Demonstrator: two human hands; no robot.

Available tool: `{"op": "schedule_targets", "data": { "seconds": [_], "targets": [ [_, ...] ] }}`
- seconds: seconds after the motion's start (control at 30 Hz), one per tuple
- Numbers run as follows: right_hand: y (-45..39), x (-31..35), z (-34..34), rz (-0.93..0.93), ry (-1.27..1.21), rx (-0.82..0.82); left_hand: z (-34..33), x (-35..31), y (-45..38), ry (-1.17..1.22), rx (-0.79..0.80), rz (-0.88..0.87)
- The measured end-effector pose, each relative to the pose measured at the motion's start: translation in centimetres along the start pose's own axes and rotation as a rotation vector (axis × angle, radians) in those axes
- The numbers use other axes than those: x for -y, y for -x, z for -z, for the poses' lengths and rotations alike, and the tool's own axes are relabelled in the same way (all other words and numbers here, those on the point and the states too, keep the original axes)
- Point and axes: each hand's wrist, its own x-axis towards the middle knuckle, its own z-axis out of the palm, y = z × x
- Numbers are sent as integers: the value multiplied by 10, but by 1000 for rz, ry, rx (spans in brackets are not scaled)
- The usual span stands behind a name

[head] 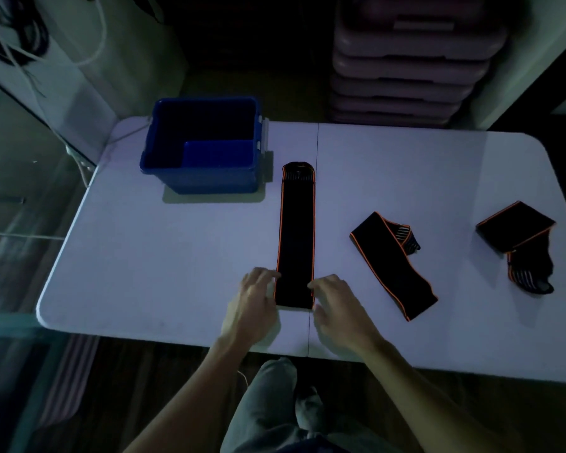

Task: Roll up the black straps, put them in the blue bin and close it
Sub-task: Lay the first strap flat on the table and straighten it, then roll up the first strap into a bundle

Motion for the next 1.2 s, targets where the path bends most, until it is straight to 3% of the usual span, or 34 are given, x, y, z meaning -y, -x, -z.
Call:
{"op": "schedule_targets", "data": {
  "seconds": [0.07,0.17,0.33,0.63,0.9,1.03,1.2],
  "targets": [
    [0,5,-6,94,200,7,-1,2,4,-205,152,-177],
    [-4,8,-13,145,375,28,-7,5,3,-379,264,-237],
    [-13,10,-18,145,416,-11,-16,2,-10,-357,196,-240],
    [-36,21,-3,27,369,75,2,-4,-37,-257,269,-93],
    [-50,26,-3,-85,332,-31,-5,-12,-49,-132,182,38],
    [-43,18,-10,63,470,-153,-9,-12,-47,-135,116,59],
    [-31,1,-22,281,586,-121,-8,-20,-45,-245,82,63]
  ]
}}
